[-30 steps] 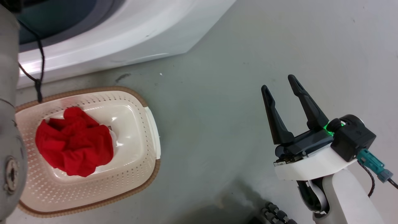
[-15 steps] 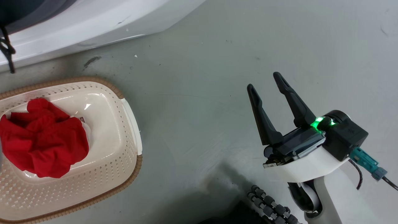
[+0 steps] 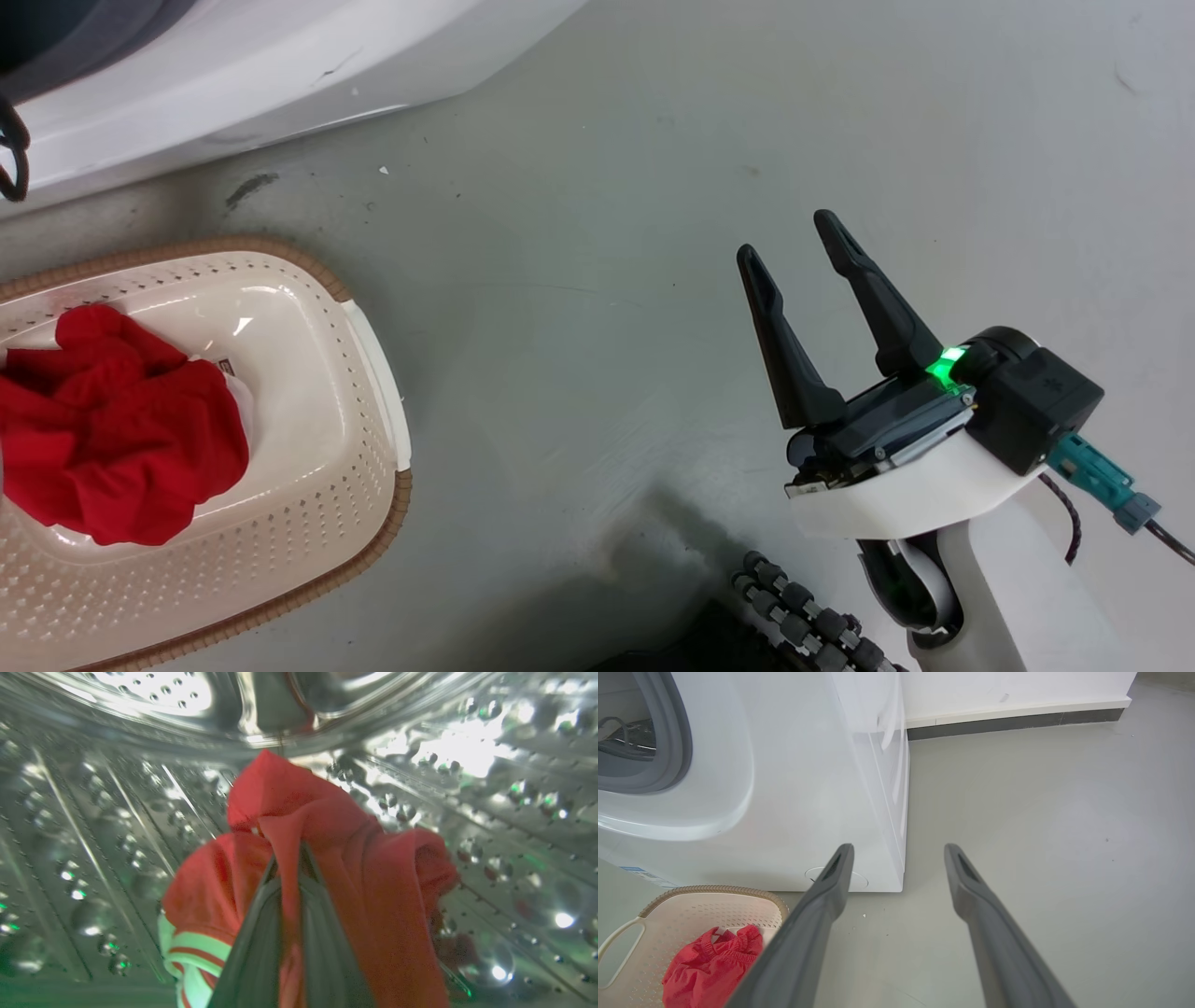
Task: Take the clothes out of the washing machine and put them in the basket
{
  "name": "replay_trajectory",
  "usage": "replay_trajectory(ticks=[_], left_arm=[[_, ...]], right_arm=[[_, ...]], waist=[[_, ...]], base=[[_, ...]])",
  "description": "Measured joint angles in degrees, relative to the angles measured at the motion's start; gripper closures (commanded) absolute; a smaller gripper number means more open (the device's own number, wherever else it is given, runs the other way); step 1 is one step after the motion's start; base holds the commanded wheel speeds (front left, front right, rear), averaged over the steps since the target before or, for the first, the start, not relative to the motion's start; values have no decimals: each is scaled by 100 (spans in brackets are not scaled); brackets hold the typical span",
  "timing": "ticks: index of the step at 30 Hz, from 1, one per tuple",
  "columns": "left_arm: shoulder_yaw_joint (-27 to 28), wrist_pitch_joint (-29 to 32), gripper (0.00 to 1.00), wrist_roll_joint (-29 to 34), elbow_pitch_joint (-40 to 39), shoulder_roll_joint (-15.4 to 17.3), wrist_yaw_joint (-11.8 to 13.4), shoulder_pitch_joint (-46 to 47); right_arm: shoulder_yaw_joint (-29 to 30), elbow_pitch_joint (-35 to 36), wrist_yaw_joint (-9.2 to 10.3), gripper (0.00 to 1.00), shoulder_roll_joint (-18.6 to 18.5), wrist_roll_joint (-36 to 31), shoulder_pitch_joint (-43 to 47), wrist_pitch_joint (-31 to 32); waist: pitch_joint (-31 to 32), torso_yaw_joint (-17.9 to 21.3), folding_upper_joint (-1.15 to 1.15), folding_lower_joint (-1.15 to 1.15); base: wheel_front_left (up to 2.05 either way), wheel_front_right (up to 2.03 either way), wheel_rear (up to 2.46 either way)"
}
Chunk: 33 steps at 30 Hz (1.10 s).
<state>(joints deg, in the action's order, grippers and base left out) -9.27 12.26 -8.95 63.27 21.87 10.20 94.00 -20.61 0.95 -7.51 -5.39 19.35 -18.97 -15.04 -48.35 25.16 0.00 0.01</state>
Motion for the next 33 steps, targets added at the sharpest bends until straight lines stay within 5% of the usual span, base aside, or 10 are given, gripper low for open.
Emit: replay_trajectory(ticks=[6,18,33], left_arm=[[-4,-744,100,-15,-531,48,198,-369],[256,-2454,100,-432,-929,-14,113,-1650],[602,-2716,100,-784,-1658,-189,-267,-3615]], right_arm=[[141,-34,0,0,-12,-41,-63,0],[461,-141,0,0,11,-255,43,-3],[776,-492,0,0,143,-561,706,-4]], waist=[[139,-124,0,0],[875,-314,0,-1],[2334,-647,0,-2]], base=[[0,0,0],[0,0,0],[0,0,0]])
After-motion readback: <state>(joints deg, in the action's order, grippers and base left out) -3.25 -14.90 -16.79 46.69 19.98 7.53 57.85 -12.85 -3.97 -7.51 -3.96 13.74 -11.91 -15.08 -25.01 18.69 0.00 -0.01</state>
